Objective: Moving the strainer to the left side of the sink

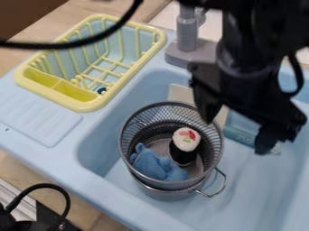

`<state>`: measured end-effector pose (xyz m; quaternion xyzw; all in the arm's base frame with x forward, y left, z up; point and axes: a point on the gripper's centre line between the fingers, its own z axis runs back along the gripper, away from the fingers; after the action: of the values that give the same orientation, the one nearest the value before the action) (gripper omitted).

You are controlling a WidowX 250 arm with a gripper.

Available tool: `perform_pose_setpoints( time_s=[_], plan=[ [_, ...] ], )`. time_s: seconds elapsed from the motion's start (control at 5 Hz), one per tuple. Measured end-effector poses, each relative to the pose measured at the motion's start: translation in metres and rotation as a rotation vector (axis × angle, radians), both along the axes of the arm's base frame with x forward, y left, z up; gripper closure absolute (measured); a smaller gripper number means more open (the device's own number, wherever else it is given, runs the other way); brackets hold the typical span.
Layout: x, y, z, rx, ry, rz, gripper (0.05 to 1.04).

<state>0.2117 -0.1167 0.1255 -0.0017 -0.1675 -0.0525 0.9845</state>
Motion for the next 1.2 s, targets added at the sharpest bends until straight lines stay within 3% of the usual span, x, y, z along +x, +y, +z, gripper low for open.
perform_pose_setpoints(
  time_s=[0.6, 1.0, 1.2],
  plan=[
    [0.001, -0.005, -0.033, -0.076, 0.041, 0.211, 0.116],
    [-0.004, 0.007, -0.032, -0.125, 0.076, 0.291, 0.676],
    [-0.007, 0.009, -0.033, -0.120, 0.090, 0.301, 0.905]
  ],
)
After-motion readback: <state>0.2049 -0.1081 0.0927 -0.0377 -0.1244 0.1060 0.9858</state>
